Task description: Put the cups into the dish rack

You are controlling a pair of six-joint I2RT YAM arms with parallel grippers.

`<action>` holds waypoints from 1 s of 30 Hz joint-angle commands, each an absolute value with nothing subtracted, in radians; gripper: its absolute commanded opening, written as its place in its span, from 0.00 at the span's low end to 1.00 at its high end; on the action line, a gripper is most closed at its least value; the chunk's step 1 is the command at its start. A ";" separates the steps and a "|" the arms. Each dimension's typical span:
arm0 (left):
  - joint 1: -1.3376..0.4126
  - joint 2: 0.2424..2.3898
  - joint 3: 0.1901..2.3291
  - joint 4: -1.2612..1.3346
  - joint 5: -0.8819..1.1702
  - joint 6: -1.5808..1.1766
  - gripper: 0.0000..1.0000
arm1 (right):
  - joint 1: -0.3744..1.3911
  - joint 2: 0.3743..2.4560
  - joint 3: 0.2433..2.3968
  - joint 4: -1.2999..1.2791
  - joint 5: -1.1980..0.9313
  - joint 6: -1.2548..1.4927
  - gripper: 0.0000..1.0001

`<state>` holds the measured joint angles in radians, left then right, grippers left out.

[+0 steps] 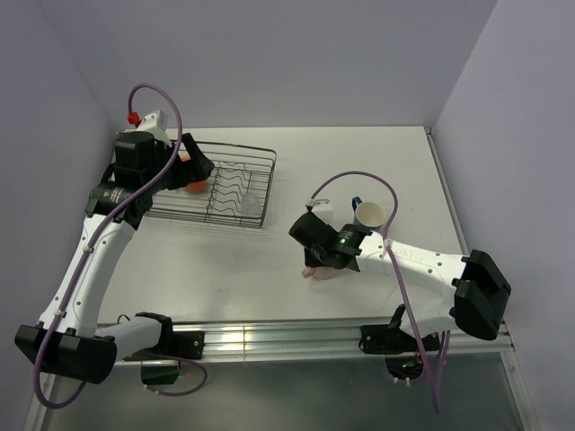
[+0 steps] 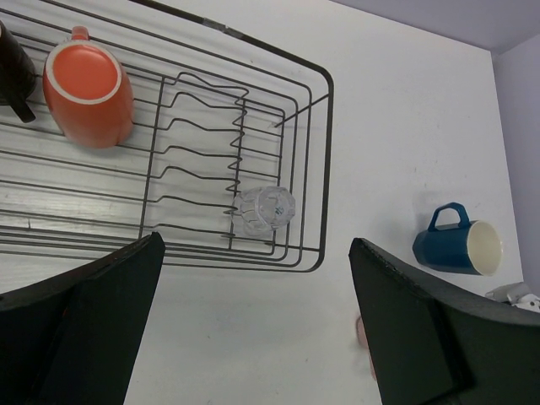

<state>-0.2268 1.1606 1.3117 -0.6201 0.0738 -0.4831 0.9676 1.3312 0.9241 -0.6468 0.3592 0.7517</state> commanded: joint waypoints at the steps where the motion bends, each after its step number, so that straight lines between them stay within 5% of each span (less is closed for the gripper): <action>1: -0.232 1.149 1.313 -0.562 0.109 -0.482 0.99 | 0.960 1.300 0.980 -0.663 0.371 0.738 0.00; 8: -0.226 1.147 1.318 -0.458 0.325 -0.544 0.99 | 0.875 1.186 1.250 -0.652 0.159 0.594 0.00; 15: -0.163 1.169 1.243 -0.073 0.782 -0.693 0.99 | 0.617 1.251 1.374 -0.306 -0.519 0.616 0.00; 21: -0.161 1.198 1.192 0.237 0.951 -0.828 0.99 | 0.503 1.322 1.330 0.269 -0.889 0.999 0.00; 30: -0.163 1.212 1.151 0.482 1.032 -0.969 0.99 | 0.434 1.437 1.272 0.895 -0.976 1.454 0.00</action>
<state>-0.1631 1.2335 1.1587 0.3412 0.9668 -0.9161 0.4561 1.4559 1.2598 0.4767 -0.9035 1.2308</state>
